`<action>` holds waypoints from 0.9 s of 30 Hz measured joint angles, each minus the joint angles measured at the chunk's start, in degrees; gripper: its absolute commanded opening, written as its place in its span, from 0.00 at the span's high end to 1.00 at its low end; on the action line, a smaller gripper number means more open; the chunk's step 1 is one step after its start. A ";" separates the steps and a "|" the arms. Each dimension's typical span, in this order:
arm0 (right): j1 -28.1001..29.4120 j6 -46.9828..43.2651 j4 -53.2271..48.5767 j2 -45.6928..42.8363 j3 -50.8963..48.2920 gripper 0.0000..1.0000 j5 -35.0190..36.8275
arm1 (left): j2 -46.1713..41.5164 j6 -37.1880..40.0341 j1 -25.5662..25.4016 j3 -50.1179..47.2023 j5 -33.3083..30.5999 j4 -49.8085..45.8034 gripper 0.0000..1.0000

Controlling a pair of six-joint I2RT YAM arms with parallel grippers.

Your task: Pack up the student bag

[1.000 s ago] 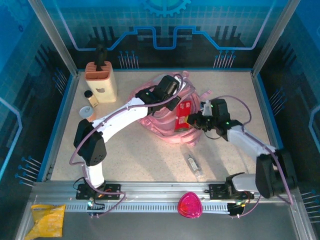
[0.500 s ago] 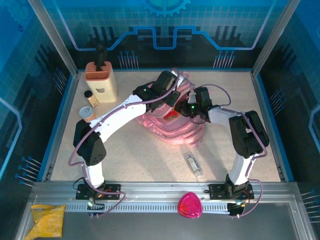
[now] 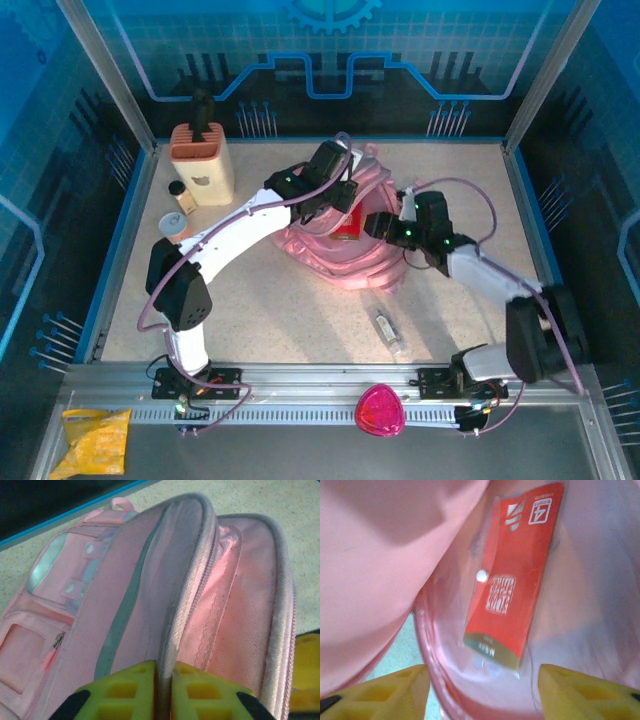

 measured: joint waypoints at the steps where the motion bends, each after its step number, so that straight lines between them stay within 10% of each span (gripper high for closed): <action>1: 0.07 -0.22 -0.11 -3.26 -2.14 0.26 0.42 | 0.00 -0.96 0.00 -0.28 0.98 0.35 0.69; 8: 1.07 -1.20 -3.04 -16.33 -6.86 0.00 1.84 | -4.52 -8.22 0.13 -5.77 7.10 3.74 0.43; 27: 18.73 4.04 -4.24 -10.16 -9.51 0.00 5.07 | -18.71 -33.00 17.16 -38.91 15.26 16.55 0.29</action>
